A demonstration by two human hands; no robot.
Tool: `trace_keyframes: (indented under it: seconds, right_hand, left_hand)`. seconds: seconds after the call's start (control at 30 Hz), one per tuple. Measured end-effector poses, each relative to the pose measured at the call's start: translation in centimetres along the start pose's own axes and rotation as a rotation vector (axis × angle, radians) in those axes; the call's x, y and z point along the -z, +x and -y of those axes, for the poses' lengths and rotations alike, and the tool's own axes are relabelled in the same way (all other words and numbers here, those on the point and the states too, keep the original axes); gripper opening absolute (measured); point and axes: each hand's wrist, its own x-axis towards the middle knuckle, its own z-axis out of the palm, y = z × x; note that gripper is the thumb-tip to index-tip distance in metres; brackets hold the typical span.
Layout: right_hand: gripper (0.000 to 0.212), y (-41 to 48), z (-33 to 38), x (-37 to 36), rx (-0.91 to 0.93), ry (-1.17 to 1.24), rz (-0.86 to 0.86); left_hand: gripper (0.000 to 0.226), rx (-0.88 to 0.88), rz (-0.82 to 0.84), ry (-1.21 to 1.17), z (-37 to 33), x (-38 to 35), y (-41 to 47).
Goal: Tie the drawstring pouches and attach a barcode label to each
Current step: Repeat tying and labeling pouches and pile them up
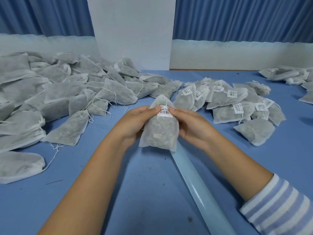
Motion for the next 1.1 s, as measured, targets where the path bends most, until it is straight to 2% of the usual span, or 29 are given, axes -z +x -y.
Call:
trace_keyframes:
  seconds: [0.13,0.27,0.37,0.53,0.63,0.7,0.77,0.87,1.03,1.1]
  right_hand:
    - [0.016,-0.2,0.1,0.0,0.063,-0.131,-0.018]
    - [0.018,-0.4,0.1,-0.2,0.1,-0.168,0.012]
    - [0.017,-0.4,-0.1,-0.5,0.119,-0.255,-0.043]
    - [0.041,-0.7,-0.1,-0.3,0.226,-0.365,0.018]
    - [0.018,-0.4,-0.2,-0.1,0.346,-0.376,-0.113]
    - [0.016,0.4,-0.2,0.8,0.388,-0.299,-0.255]
    - [0.018,1.3,0.0,2.3,0.371,-0.185,-0.358]
    - [0.016,2.7,0.2,4.5,0.237,-0.052,-0.436]
    - [0.019,3.9,-0.7,6.2,0.038,0.02,-0.384]
    - [0.017,4.1,-0.8,6.3,0.029,0.135,-0.355]
  left_hand:
    - [0.026,-0.016,-0.022,-0.044,0.1,0.0,0.2]
    - [0.02,-0.015,-0.019,-0.086,0.2,0.2,0.4]
    - [0.022,-0.015,-0.103,-0.115,0.4,-0.1,0.6]
    - [0.022,-0.075,-0.247,-0.188,0.4,0.0,1.2]
    - [0.034,-0.084,-0.216,-0.174,0.2,0.0,1.2]
    - [0.042,-0.06,-0.239,-0.172,0.2,0.2,1.3]
    - [0.041,-0.019,-0.314,-0.167,0.3,0.7,1.6]
    - [0.03,0.049,-0.379,-0.224,0.4,1.6,1.8]
    - [0.025,0.146,-0.356,-0.608,-0.3,3.0,1.4]
    - [0.024,0.144,-0.372,-0.626,-0.4,3.8,1.4]
